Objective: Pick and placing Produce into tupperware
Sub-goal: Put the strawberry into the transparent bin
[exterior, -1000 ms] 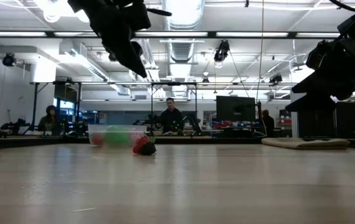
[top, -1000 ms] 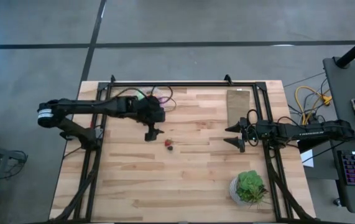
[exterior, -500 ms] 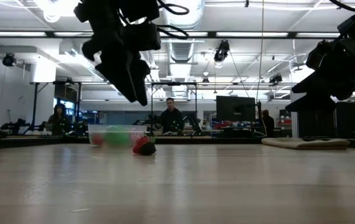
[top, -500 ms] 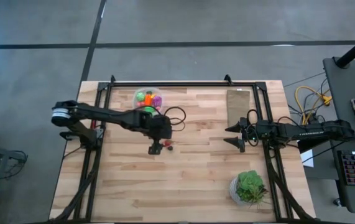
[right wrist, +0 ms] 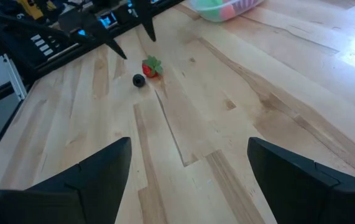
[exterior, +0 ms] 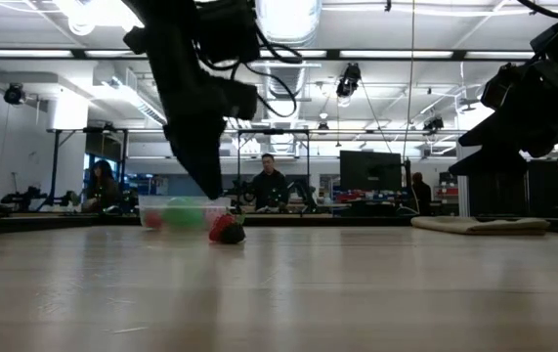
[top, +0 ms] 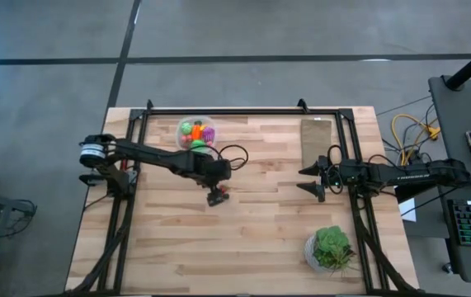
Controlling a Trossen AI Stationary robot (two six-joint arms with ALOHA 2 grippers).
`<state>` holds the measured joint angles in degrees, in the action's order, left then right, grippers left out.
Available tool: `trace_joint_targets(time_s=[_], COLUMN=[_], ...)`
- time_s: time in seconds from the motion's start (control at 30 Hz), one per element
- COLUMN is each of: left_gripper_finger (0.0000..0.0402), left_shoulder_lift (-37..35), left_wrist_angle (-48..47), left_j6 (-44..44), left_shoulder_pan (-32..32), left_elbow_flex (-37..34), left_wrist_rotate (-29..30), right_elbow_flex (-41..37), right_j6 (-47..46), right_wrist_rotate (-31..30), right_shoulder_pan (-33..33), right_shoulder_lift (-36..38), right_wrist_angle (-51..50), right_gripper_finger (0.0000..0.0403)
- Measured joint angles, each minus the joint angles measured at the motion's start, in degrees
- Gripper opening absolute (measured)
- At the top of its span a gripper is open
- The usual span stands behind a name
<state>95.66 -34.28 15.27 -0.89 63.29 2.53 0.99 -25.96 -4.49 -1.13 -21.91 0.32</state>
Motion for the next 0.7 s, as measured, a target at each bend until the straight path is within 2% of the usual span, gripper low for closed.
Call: trace_joint_targets(time_s=[0.3,0.7], left_gripper_finger=[0.0283,0.0283], left_shoulder_lift=[2.58,2.56], left_wrist_angle=[0.28,0.81], left_j6=[16.32,29.27], left_shoulder_pan=[0.0,0.47], left_elbow_flex=[0.07,0.37], left_wrist_rotate=[3.4,3.09], right_elbow_flex=[0.0,0.0], right_j6=[0.0,0.0], right_wrist_rotate=[0.0,-0.01], right_shoulder_pan=[0.0,-0.01], right_shoulder_lift=[0.0,0.0], right_wrist_angle=[0.02,0.0], right_gripper_finger=[0.0313,0.0313])
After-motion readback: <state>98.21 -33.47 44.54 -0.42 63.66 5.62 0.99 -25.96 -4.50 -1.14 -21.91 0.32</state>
